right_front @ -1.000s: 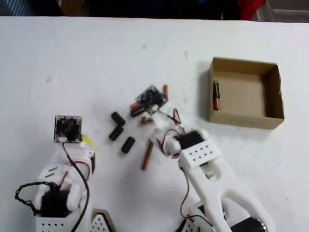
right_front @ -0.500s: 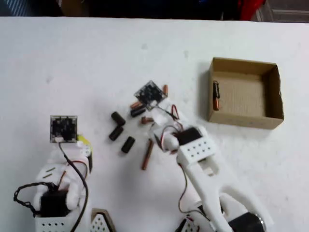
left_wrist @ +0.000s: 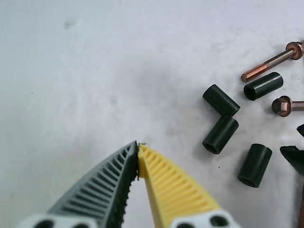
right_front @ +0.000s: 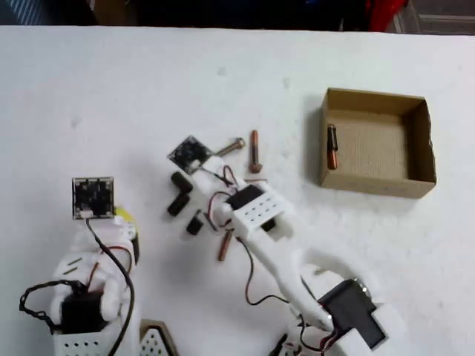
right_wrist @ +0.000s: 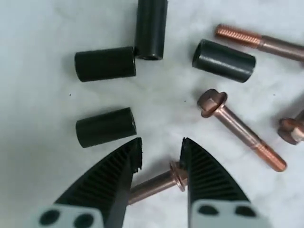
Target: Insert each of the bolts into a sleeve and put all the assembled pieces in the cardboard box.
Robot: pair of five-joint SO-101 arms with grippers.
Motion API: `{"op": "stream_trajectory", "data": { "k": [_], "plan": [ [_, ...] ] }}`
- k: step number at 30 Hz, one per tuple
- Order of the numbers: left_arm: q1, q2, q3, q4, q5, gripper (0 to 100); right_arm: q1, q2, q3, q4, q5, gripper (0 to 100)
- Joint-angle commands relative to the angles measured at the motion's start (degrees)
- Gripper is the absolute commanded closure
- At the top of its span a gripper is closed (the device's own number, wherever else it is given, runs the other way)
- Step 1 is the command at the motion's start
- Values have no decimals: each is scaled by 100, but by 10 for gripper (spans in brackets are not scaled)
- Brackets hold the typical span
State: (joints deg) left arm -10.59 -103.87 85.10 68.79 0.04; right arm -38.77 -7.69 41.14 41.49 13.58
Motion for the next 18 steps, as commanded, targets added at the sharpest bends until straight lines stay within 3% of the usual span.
{"op": "stream_trajectory", "data": {
  "k": [1,9,18],
  "plan": [
    [-57,-48,-26,-35,-62,978,-31,-180,-273,-40,-404,883],
    [-57,-48,-26,-53,-62,978,-233,-338,-273,-31,-2391,879],
    [-57,-48,-26,-53,-62,978,-497,-321,-273,-40,-2549,879]
  ]
}}
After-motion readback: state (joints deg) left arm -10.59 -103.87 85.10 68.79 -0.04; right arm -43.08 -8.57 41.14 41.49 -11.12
